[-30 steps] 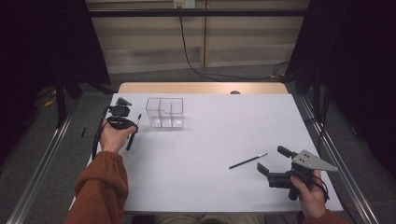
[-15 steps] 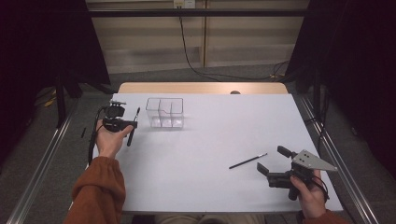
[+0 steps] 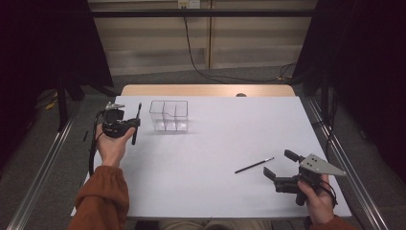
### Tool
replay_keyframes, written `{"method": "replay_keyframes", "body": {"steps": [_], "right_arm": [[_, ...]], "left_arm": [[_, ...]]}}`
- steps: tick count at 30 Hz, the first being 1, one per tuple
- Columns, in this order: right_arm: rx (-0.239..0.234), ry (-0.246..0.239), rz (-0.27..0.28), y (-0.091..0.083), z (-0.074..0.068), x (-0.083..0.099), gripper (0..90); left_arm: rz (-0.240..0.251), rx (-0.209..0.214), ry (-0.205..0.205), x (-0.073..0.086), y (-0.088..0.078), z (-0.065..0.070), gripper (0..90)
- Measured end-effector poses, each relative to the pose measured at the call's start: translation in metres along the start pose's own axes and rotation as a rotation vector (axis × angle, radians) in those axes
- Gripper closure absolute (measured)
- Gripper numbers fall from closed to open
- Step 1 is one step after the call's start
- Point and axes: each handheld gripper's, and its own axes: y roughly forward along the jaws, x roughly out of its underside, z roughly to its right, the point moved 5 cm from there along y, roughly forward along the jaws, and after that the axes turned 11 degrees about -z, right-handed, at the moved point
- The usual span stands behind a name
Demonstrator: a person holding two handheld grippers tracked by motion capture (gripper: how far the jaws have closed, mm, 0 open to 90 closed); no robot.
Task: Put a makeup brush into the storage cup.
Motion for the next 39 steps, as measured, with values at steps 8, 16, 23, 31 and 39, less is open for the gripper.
{"method": "replay_keyframes", "body": {"steps": [8,16,23,31,39], "right_arm": [[-0.002,0.0,0.0,0.0,0.0,0.0,0.0],[-0.003,-0.001,0.001,0.0,0.0,0.0,0.0],[-0.003,-0.004,0.0,0.0,-0.001,0.0,0.0],[-0.004,-0.003,0.001,0.001,-0.001,0.0,0.0],[-0.002,-0.003,0.001,0.001,-0.001,-0.001,0.0]], "left_arm": [[0.072,0.056,0.028,-0.003,-0.009,0.009,79.1],[0.149,0.12,0.071,-0.007,-0.016,0.022,79.0],[0.19,0.139,0.081,-0.01,-0.023,0.027,79.0],[0.227,0.145,0.113,-0.013,-0.028,0.032,79.1],[0.249,0.171,0.146,-0.017,-0.025,0.042,79.0]]}}
